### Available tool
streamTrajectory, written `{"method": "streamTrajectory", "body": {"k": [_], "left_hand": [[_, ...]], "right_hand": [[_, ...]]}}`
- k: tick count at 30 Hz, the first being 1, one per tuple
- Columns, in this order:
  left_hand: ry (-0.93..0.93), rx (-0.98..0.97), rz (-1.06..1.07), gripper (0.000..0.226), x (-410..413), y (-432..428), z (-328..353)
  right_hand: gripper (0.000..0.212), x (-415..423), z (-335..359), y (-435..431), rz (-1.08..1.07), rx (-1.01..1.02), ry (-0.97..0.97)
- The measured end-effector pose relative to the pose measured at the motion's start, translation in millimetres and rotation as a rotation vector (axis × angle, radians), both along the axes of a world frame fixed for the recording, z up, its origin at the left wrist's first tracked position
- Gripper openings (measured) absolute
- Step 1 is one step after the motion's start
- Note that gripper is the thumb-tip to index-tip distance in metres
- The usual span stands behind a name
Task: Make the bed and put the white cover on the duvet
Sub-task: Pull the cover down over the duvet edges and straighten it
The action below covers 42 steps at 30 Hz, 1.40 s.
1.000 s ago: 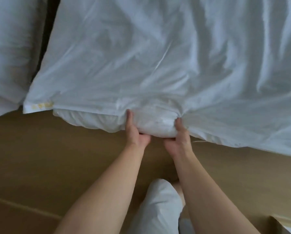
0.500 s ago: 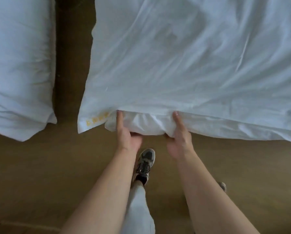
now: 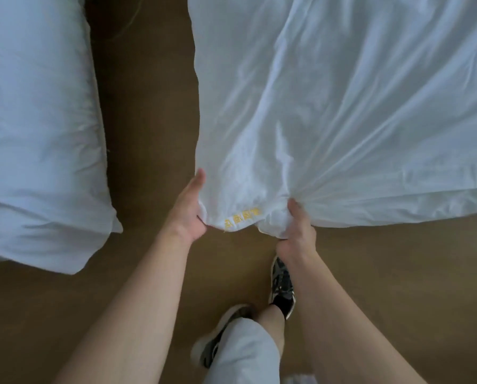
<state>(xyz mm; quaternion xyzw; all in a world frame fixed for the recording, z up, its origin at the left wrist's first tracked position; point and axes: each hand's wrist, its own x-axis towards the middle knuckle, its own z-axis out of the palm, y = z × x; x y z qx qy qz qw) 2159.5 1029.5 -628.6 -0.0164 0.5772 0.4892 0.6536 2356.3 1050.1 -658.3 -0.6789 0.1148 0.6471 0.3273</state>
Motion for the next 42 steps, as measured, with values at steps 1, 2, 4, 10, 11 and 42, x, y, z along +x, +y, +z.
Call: {"method": "streamTrajectory", "body": {"k": [1,2,4,10,11,42], "left_hand": [[0.130,-0.046,-0.154,0.057,1.8,15.7,1.0],[0.264,-0.094,-0.265,0.043,9.6,27.3,-2.0],[0.428,-0.190,-0.322,0.024,23.6,31.2,-12.8],[0.315,-0.204,-0.513,0.033,-8.3,-15.7,-13.6],[0.313,-0.171,-0.539,0.040,-18.8,-2.3,-10.9],[0.064,-0.109,-0.859,0.064,-187.0,427.9,-28.7]], "right_hand": [[0.046,-10.4,3.9,-2.3,-0.025,0.007,0.056],[0.048,-22.4,10.1,-4.5,-0.034,0.033,0.130],[0.051,-47.3,17.6,-14.6,-0.053,0.080,0.232],[0.036,-78.0,6.9,-46.4,-0.321,0.086,0.063],[0.029,-82.7,3.7,-48.7,-0.388,0.127,0.061],[0.074,-333.5,-13.8,227.7,-1.339,0.540,0.375]]}}
